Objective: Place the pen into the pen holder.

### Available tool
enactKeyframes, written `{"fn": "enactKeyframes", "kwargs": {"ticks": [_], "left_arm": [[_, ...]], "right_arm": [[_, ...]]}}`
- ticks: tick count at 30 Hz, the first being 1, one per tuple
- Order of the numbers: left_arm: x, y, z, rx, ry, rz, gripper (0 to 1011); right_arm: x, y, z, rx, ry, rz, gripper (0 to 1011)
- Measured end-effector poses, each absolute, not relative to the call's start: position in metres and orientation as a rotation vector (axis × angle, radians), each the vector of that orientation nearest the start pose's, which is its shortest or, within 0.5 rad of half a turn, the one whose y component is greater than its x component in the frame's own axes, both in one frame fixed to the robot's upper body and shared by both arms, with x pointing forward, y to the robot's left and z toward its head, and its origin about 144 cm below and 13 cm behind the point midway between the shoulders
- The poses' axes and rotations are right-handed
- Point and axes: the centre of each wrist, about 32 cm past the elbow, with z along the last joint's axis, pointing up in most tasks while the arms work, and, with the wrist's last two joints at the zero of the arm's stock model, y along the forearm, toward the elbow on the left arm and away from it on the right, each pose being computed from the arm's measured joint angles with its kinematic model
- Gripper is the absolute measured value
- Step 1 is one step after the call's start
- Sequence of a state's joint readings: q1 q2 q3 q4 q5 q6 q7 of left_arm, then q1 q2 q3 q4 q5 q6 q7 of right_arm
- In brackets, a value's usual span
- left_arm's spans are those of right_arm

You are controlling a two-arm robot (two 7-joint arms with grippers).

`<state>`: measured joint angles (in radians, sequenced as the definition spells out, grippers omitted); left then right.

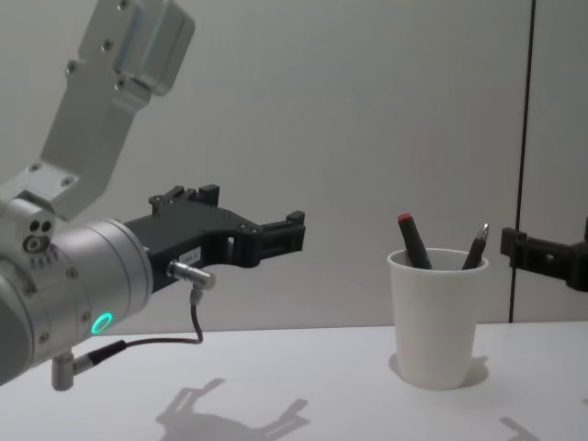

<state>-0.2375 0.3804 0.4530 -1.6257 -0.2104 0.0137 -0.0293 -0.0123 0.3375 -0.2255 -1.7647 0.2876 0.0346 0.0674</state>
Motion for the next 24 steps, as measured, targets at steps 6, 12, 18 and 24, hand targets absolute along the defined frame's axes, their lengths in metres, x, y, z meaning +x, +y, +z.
{"fn": "enactKeyframes", "kwargs": {"ticks": [6, 12, 18, 24], "left_arm": [[0.4918, 0.1982, 1.2044, 0.061, -0.268, 1.121, 1003], [0.4917, 0.1982, 1.2044, 0.061, -0.268, 1.122, 1003], [0.4918, 0.1981, 1.2045, 0.060, -0.268, 1.123, 1003], [0.4919, 0.1982, 1.2047, 0.060, -0.268, 1.123, 1003]], "right_arm": [[0.4434, -0.2375, 1.1887, 0.025, -0.075, -1.230, 1002], [0.4433, -0.2373, 1.1888, 0.025, -0.075, -1.230, 1002], [0.4433, -0.2371, 1.1887, 0.025, -0.075, -1.230, 1002], [0.4433, -0.2371, 1.1887, 0.026, -0.075, -1.229, 1002]]}}
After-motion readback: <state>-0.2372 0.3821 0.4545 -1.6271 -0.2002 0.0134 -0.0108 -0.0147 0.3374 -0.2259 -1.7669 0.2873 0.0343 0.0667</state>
